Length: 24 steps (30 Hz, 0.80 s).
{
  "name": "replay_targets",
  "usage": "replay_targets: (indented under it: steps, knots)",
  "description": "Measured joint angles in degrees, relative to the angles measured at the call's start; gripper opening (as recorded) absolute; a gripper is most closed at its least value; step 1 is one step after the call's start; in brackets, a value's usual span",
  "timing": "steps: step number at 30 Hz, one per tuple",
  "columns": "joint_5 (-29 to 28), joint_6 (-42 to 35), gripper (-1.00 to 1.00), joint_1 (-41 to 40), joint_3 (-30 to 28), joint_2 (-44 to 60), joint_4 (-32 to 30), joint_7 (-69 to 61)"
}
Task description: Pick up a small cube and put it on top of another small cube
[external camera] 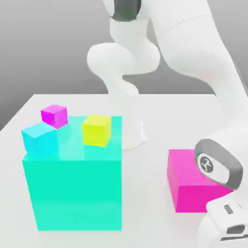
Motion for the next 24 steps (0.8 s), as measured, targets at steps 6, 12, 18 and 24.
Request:
replay_targets:
  steps: [6,12,18,24]
  knots:
    - [4.6,-8.0,-1.00,-5.1,-5.0,-11.5,-3.4,7.9]
    - [7.8,-15.9,-1.00,-10.8,-11.5,-22.8,-6.9,19.3]
    - [10.5,-23.4,-1.00,-19.8,-15.9,-34.3,-10.6,31.4]
    - [13.7,-30.2,-1.00,-25.6,-19.7,-46.3,-14.5,43.5]
